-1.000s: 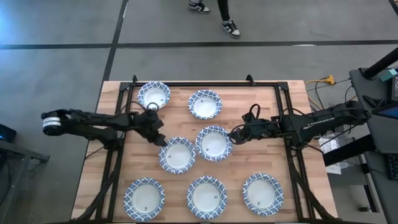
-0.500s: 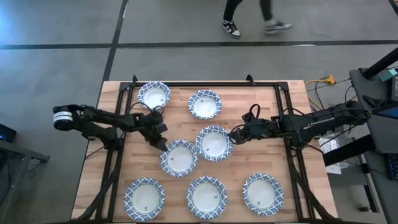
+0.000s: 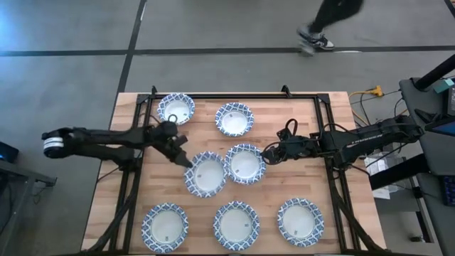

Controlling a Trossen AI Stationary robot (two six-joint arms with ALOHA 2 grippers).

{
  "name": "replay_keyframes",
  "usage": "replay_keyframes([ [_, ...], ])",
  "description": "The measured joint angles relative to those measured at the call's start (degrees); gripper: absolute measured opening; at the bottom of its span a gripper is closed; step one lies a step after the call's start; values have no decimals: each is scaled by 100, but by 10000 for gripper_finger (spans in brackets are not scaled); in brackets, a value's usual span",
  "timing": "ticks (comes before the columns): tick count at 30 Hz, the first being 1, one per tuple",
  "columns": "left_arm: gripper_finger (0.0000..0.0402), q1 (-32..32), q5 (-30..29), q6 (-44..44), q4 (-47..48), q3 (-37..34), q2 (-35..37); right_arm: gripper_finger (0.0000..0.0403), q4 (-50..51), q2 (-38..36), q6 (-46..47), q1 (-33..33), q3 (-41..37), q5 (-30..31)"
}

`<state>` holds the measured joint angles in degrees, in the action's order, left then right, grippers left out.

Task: Nest bowls inside each other
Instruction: Stack the blue paper bowl into the center blue paper bowl

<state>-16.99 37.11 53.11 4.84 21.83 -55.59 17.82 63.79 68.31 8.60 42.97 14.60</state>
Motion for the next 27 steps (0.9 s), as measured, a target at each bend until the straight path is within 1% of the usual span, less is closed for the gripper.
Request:
replay_keyframes([
  [2,1,0,-212,240,24,158,226,180,2,-2,-1,-1,-1,-1],
  [4,0,0,-359,377,3,416,303,180,6,-10,-63,0,-1,-1],
  [6,0,0,-389,402,-9,706,199,180,37,-60,-190,0,-1,1],
  [8,0,0,-418,402,-20,1029,-84,180,59,-159,-409,0,-1,3],
  [11,0,9,-424,337,-1,1589,-780,180,186,-374,-742,0,-1,37],
  [16,0,17,-304,-44,8,2723,-2276,180,494,-793,-1215,-1,-1,52],
  [19,0,11,-287,-242,172,3439,-3092,180,700,-1050,-1502,0,-1,59],
  [22,0,9,-284,-455,692,4174,-3828,180,927,-1272,-1682,0,-1,176],
  [27,0,33,-339,-991,1919,5258,-4815,180,1267,-1590,-1886,-2,-1,261],
])
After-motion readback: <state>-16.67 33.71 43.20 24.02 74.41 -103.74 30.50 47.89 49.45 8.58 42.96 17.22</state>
